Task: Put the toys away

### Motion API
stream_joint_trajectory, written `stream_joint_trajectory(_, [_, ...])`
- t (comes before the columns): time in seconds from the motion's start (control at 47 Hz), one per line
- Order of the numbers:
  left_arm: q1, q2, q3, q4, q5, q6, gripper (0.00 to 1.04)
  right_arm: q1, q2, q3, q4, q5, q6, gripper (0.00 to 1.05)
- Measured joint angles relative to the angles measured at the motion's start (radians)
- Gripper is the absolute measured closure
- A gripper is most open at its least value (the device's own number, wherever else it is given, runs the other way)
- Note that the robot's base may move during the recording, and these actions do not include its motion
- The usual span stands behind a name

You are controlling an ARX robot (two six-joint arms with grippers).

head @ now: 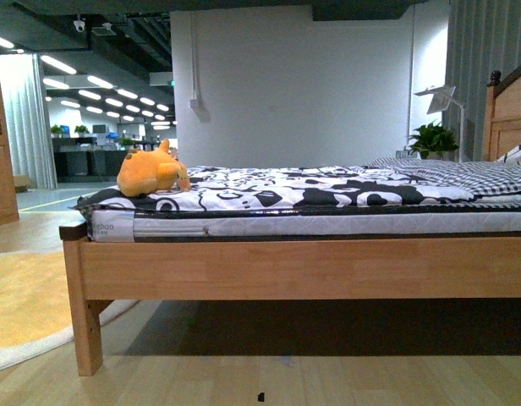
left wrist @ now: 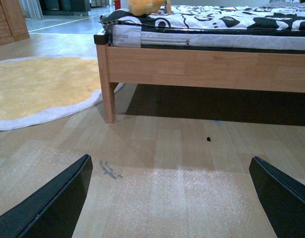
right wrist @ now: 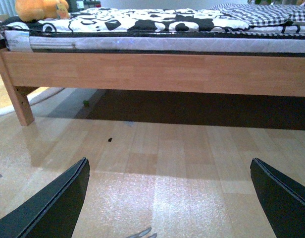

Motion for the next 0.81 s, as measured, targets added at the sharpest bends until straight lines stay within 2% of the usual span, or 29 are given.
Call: stream_joint_trajectory(0.808, [0.000, 0.000, 0.000, 0.000, 0.000, 0.000, 0.06, 0.000, 0.000, 0.000, 0.000, 0.000, 0.000, 0.06])
